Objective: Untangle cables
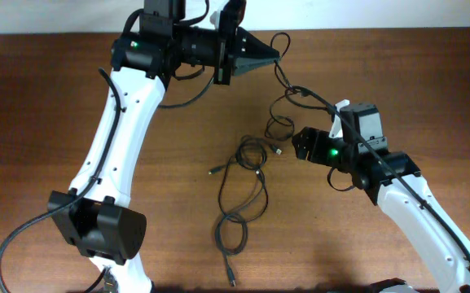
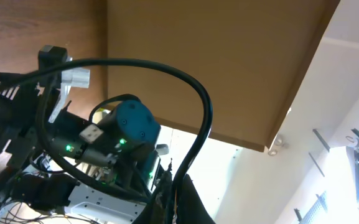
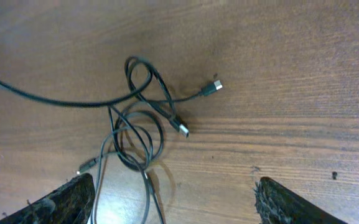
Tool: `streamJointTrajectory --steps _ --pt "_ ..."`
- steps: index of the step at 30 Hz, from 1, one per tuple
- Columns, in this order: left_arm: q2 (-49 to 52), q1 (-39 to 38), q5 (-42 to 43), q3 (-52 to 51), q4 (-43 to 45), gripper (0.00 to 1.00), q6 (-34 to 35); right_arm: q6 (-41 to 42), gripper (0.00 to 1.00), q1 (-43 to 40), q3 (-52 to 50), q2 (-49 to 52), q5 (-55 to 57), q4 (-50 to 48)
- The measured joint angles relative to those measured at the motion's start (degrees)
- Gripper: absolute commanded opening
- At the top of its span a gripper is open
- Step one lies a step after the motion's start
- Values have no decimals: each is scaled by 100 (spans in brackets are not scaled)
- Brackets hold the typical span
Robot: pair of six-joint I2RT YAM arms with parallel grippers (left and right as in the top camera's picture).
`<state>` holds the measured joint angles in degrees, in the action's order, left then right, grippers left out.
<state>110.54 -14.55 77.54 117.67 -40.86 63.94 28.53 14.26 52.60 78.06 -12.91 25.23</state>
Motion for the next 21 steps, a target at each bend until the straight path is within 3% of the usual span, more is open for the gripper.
streamJointTrajectory --steps 4,6,9,11,14,16,18,21 --pt "0 -2 -588 0 -7 0 -481 138 82 -7 0 -2 -271 -44" --pt "-20 -11 -1657 24 -608 0 -1064 175 82 -44 0 -111 -586 -85" --pt "-20 -11 -3062 20 -1268 0 -1397 216 79 -177 0 -802 -798 -61" --pt "-20 -11 -3438 20 -1379 0 -1690 332 85 -339 11 -1329 -457 289" --pt "-20 -11 -2959 20 -1399 0 -2750 861 93 -748 42 -1458 334 1123" --pt "-20 -17 -2142 20 -1403 0 -3829 1054 99 -944 42 -1447 533 1248" --pt "-20 -101 -1237 20 -1445 0 -4819 1141 99 -962 42 -1447 533 1202" --pt "-20 -372 -426 20 -1469 0 -5506 1191 98 -962 42 -1447 409 944"
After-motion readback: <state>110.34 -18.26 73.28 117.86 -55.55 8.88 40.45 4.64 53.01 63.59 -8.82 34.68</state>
